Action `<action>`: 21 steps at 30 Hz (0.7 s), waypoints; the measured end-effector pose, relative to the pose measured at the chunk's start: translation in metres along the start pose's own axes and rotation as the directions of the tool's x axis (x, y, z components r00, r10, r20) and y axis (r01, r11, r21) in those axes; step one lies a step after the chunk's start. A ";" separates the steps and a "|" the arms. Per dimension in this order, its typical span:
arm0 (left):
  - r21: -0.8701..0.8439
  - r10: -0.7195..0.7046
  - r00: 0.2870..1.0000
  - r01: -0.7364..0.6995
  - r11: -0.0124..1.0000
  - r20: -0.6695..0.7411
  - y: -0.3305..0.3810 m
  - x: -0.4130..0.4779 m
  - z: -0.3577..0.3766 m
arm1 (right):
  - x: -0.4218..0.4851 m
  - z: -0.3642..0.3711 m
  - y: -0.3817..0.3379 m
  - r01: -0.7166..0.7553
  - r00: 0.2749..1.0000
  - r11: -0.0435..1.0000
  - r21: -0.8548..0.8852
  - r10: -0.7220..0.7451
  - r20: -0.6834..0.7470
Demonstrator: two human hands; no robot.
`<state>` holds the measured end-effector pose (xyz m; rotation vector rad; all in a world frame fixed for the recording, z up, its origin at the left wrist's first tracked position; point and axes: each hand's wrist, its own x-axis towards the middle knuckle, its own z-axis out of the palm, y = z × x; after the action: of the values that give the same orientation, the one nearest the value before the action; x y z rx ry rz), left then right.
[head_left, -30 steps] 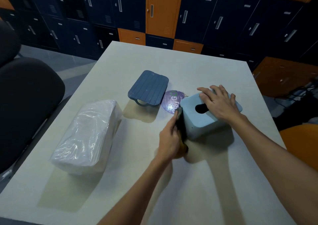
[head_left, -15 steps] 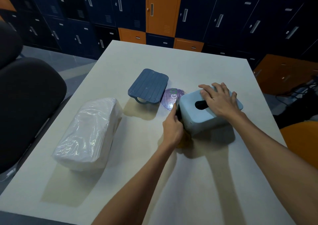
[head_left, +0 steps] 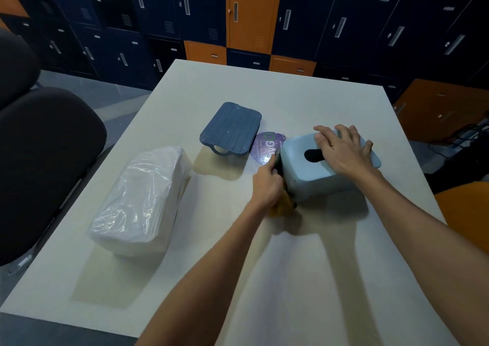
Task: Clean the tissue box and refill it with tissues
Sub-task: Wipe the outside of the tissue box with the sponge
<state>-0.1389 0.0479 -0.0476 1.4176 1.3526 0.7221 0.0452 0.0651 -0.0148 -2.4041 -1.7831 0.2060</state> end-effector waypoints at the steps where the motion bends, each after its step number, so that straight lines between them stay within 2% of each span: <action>1: -0.023 -0.001 1.000 0.001 1.000 -0.005 0.002 0.001 0.001 | 0.000 0.000 0.000 -0.008 1.000 1.000 -0.001 0.008 -0.004; 7: -0.005 0.073 0.996 -0.074 0.997 -0.057 -0.011 -0.038 0.018 | 0.001 0.002 0.001 0.001 1.000 1.000 0.005 -0.001 -0.015; 13: 0.047 0.085 0.996 -0.085 0.995 0.006 -0.014 -0.052 0.015 | 0.002 0.002 0.002 -0.012 1.000 1.000 0.008 0.012 -0.009; 21: 0.065 -0.009 0.999 0.007 0.998 0.031 0.004 -0.015 0.000 | 0.002 0.003 0.002 -0.025 1.000 1.000 0.014 0.025 -0.012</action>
<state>-0.1403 0.0337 -0.0409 1.4682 1.3677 0.6537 0.0468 0.0665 -0.0178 -2.4138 -1.7409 0.2050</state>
